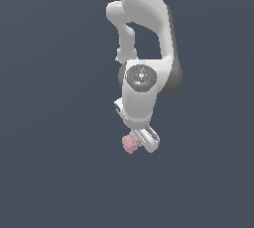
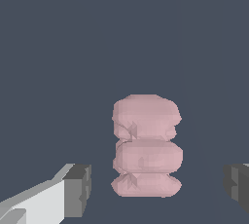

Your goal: Pick up the object and move it to a goal position.

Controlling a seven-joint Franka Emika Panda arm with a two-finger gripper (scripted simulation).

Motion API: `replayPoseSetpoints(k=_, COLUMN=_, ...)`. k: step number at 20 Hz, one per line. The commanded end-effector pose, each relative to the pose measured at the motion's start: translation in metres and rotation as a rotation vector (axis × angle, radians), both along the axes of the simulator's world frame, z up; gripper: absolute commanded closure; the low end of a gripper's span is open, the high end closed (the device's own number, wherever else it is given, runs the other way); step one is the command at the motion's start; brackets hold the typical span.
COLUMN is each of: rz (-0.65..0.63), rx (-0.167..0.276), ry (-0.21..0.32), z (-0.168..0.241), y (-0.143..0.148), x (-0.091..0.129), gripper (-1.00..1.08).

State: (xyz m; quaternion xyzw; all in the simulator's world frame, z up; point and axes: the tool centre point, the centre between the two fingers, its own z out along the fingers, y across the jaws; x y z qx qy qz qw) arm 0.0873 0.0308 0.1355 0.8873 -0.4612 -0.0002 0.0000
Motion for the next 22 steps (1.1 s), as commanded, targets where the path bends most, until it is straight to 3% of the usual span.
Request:
replayPoseSetpoints(k=1, rz=0.0, rx=0.0, ry=0.0, z=0.0, y=0.0, x=0.0, gripper=-0.92)
replayPoseSetpoints(k=12, rz=-0.005, rx=0.0, ry=0.0, z=-0.046, y=0.0, x=-0.001, gripper=-0.92)
replayPoseSetpoints(k=19, rz=-0.005, rx=0.0, ry=0.0, z=-0.05, y=0.0, x=0.0, gripper=-0.92)
replayPoseSetpoints(k=20, rz=-0.005, rx=0.0, ry=0.0, z=-0.05, y=0.0, x=0.0, gripper=1.08)
replayPoseSetpoints(k=22, rz=-0.005, rx=0.0, ry=0.0, z=-0.05, y=0.0, x=0.0, gripper=1.08)
